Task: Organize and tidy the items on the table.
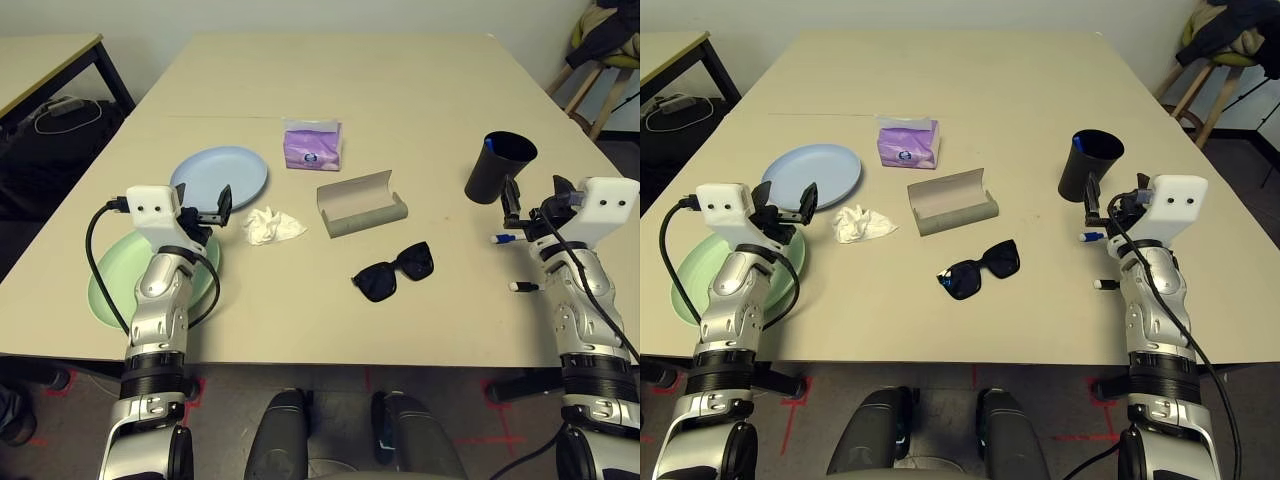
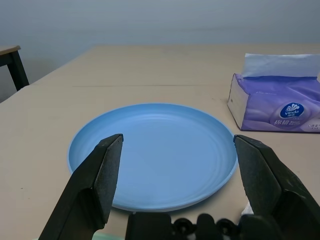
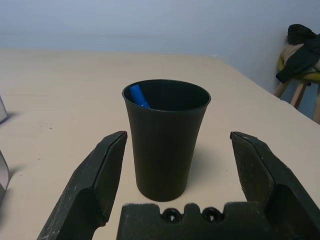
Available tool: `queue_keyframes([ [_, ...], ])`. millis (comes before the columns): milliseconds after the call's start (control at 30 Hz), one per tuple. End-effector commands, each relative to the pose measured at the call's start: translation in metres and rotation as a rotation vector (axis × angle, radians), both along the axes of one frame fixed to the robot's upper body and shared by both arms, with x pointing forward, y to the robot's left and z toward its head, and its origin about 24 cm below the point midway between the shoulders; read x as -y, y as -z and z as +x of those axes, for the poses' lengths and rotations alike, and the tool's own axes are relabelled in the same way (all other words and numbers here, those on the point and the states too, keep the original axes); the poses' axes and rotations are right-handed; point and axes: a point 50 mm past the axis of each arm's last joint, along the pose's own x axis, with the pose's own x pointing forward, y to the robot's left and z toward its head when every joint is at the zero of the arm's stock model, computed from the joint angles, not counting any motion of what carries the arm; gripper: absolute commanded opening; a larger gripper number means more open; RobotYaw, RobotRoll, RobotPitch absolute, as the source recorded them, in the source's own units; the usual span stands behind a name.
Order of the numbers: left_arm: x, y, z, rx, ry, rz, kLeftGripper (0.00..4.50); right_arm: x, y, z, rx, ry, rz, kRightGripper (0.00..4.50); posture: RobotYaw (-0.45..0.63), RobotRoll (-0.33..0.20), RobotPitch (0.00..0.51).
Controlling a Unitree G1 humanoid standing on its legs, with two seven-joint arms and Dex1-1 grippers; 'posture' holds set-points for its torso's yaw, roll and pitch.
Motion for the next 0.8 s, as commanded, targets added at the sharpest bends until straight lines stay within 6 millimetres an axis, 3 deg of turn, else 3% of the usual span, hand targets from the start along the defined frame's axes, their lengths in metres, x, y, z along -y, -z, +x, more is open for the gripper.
queue_keyframes([
  [33,0.0032,0.0011,-0.0009,0.000,0.004,0.008,4.50,0.0038,0.0011,-0.0028,-0.008,0.007,-0.005,4.48,0.11,0.000,0.110],
  [633,0.0011,0.0031,0.0004,-0.016,0.020,0.002,4.50,0.0024,0.0030,-0.0020,-0.011,0.003,-0.003,4.48,0.12,0.000,0.111],
  [800,0.0096,0.0034,0.0032,-0.017,0.028,0.003,4.50,0.0087,0.0060,-0.0011,-0.025,-0.019,-0.014,4.48,0.10,0.000,0.103],
])
